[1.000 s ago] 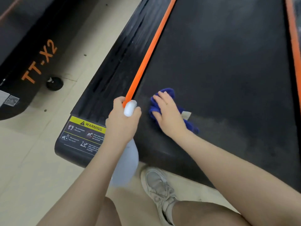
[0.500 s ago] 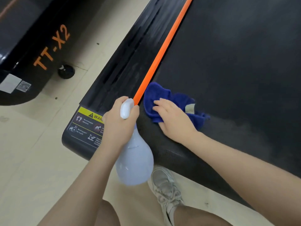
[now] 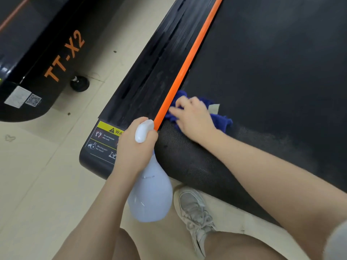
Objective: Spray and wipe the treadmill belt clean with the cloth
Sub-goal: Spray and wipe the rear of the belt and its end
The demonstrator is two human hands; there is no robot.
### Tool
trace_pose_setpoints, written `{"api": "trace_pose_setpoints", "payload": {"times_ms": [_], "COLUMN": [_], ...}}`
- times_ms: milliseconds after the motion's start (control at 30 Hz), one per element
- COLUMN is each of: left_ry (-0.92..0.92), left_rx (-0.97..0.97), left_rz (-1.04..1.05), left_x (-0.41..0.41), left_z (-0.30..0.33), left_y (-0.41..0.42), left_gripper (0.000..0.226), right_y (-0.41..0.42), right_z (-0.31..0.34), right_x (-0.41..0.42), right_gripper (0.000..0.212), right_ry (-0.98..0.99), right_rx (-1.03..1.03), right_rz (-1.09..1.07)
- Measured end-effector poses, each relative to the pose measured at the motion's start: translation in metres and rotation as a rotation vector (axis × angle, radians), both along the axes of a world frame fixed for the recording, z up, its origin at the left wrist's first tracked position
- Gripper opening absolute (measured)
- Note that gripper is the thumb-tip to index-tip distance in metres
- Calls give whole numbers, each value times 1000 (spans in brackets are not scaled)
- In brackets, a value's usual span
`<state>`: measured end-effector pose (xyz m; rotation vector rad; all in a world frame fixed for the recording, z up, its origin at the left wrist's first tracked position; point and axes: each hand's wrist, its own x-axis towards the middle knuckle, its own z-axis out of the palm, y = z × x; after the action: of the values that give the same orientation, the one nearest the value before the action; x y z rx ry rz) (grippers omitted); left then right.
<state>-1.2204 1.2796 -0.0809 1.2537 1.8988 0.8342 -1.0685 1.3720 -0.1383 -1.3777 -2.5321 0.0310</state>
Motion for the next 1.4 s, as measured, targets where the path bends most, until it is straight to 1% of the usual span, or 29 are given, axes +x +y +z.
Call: {"api": "trace_pose_setpoints", "payload": {"times_ms": [67,133,167,233,300,333,367,467,500,533,567,633,700,733,767,800,833,900,933,1000,1067,1133,1167,1200,1267,1300,1333,1367,1400], "left_ry": [-23,-34,-31,0,12,6,1,-4,-2,-2,-1,21,32,29,27,27,28,40,68,133,186,216,218,202,104,46,6,-9,5], "left_rx": [16,34,39,35,31,35,43,71,76,78,83,98,100,96,98,99,101,110,116,149,186,202,204,202,204,211,221,231,234], "left_rz": [11,34,41,35,23,26,30,28,28,25,20,5,-19,-19,-13,-7,0,-4,-24,-72,-136,-180,-184,-174,-125,-103,-89,-86,-88], "left_x": [-2,-1,0,2,2,2,2,1,2,2,3,5,7,8,7,6,5,5,6,7,6,6,5,4,1,-1,-2,-2,-3], "left_z": [-2,-3,-2,0,0,-1,-2,-5,-5,-5,-5,-5,-4,-4,-4,-5,-5,-3,-3,-3,-5,-9,-10,-10,-10,-9,-9,-10,-12], "left_y": [-2,-4,-4,-4,-4,-4,-4,-5,-5,-5,-6,-6,-7,-7,-7,-7,-8,-10,-10,-14,-16,-17,-18,-19,-22,-24,-26,-27,-28], "left_gripper": [36,32,30,21,18,21,28,37,36,34,29,11,9,10,9,11,14,22,27,33,29,25,26,28,22,15,13,14,14], "right_y": [19,3,-14,-54,-68,-57,-40,10,14,9,-6,-51,-79,-74,-60,-44,-27,-5,-9,-44,-84,-92,-81,-66,-36,-29,-28,-37,-52], "right_z": [5,6,5,4,3,3,6,5,2,2,1,-2,-3,-2,1,4,6,3,1,0,-4,-5,-3,-4,-1,1,0,0,-1], "right_x": [-9,-16,-15,-5,8,12,13,11,8,4,1,-2,2,5,7,7,5,-1,-5,-8,1,14,20,25,31,29,26,19,12], "right_gripper": [24,27,26,26,27,25,24,25,26,25,24,28,34,34,31,28,27,32,36,50,61,56,51,46,42,43,45,46,46], "right_ry": [-49,-62,-26,52,26,3,-15,-104,-115,-100,-65,46,30,-2,-41,-84,-140,-203,-207,-159,-92,-153,-185,-210,-227,-192,-132,-74,-43], "right_rx": [-63,-167,-176,-169,-167,-132,-111,-110,-117,-121,-85,-54,-73,-72,-44,-13,-10,-41,-32,-4,-20,-9,24,77,128,109,96,72,36], "right_rz": [-200,-267,-233,-72,66,82,30,-334,-388,-391,-336,-112,89,140,141,78,-42,-249,-277,-181,18,164,182,147,-72,-198,-278,-291,-235]}}
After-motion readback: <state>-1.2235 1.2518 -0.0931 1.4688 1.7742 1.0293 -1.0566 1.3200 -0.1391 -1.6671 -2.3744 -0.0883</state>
